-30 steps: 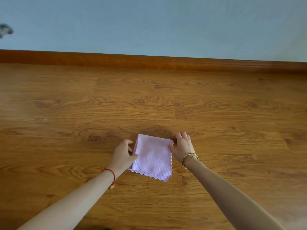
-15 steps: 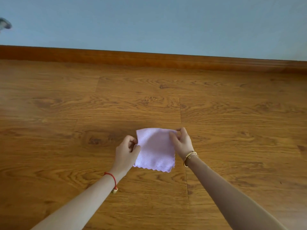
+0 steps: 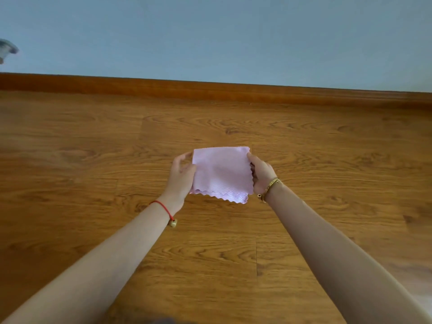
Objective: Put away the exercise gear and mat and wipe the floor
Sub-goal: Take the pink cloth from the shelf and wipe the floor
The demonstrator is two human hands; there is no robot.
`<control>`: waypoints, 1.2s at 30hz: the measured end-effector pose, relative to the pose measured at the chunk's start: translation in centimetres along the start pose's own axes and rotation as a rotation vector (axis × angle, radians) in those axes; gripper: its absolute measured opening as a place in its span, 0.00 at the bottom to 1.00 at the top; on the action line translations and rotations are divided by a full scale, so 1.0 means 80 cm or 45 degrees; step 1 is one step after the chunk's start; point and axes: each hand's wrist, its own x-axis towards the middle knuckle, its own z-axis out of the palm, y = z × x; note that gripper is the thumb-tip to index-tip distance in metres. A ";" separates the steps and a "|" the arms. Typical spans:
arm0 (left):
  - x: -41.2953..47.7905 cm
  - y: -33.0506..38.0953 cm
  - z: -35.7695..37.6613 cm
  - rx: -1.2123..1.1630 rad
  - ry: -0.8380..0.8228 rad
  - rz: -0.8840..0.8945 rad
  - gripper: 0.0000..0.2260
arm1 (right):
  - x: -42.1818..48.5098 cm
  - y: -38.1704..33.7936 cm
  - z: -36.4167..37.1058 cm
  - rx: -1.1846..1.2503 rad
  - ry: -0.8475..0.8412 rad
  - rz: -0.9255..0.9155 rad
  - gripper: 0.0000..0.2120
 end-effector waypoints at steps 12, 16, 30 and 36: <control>-0.239 0.198 -0.063 0.111 0.010 -0.180 0.21 | -0.279 -0.083 0.027 -0.413 0.004 -0.046 0.12; -0.331 0.298 -0.093 0.207 0.013 -0.067 0.23 | -0.401 -0.153 0.050 -0.457 -0.029 -0.153 0.11; -0.598 0.626 -0.200 0.303 -0.129 0.395 0.30 | -0.775 -0.388 0.135 -0.637 -0.191 -0.749 0.09; -0.688 0.691 -0.240 0.199 -0.141 0.514 0.31 | -0.895 -0.427 0.161 -0.424 -0.299 -0.927 0.17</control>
